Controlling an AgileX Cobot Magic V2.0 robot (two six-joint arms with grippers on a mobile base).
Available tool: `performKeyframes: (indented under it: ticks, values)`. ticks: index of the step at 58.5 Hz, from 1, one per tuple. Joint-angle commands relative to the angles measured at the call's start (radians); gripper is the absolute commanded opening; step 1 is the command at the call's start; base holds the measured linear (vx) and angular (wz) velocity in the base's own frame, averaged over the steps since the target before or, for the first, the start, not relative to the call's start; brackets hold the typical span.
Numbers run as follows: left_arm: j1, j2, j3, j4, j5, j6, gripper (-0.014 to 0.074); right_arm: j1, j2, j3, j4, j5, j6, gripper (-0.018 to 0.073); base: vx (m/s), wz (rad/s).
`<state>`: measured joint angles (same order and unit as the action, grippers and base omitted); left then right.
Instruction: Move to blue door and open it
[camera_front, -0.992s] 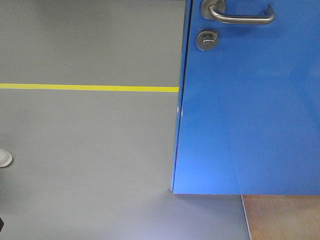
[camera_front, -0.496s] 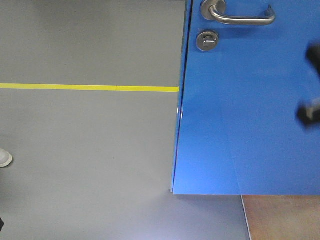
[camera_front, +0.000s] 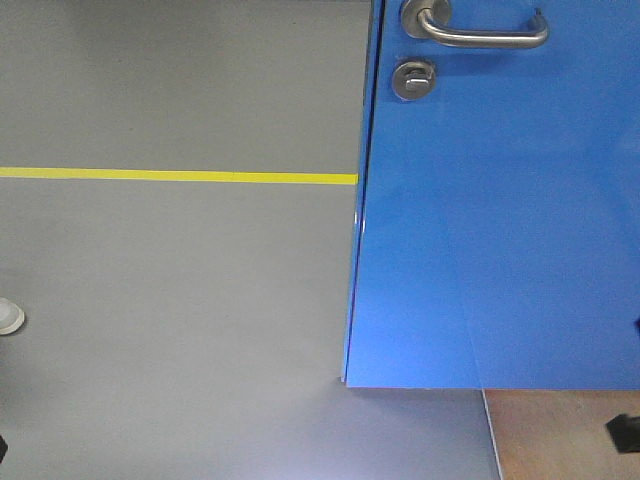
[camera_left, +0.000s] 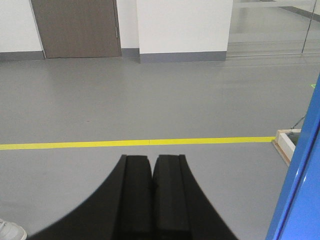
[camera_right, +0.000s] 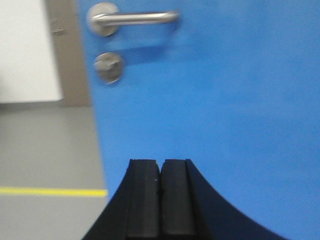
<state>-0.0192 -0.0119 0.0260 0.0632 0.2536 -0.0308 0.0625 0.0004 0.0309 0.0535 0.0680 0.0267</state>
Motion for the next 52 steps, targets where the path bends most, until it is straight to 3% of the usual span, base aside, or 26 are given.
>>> performKeyframes:
  ticks: [1, 8, 52]
  values:
    - [-0.003, -0.012, -0.026, -0.006, -0.077, -0.001, 0.0073, -0.092, -0.026, 0.001, -0.007, -0.057, 0.005, 0.0012, 0.0, 0.0]
    - [-0.003, -0.012, -0.026, -0.006, -0.077, -0.001, 0.0073, -0.135, -0.025, 0.001, -0.008, -0.053, 0.006, 0.0012, 0.0, 0.0]
    - [-0.003, -0.012, -0.026, -0.006, -0.077, -0.001, 0.0073, -0.135, -0.025, 0.001, -0.007, -0.052, 0.007, 0.0012, 0.0, 0.0]
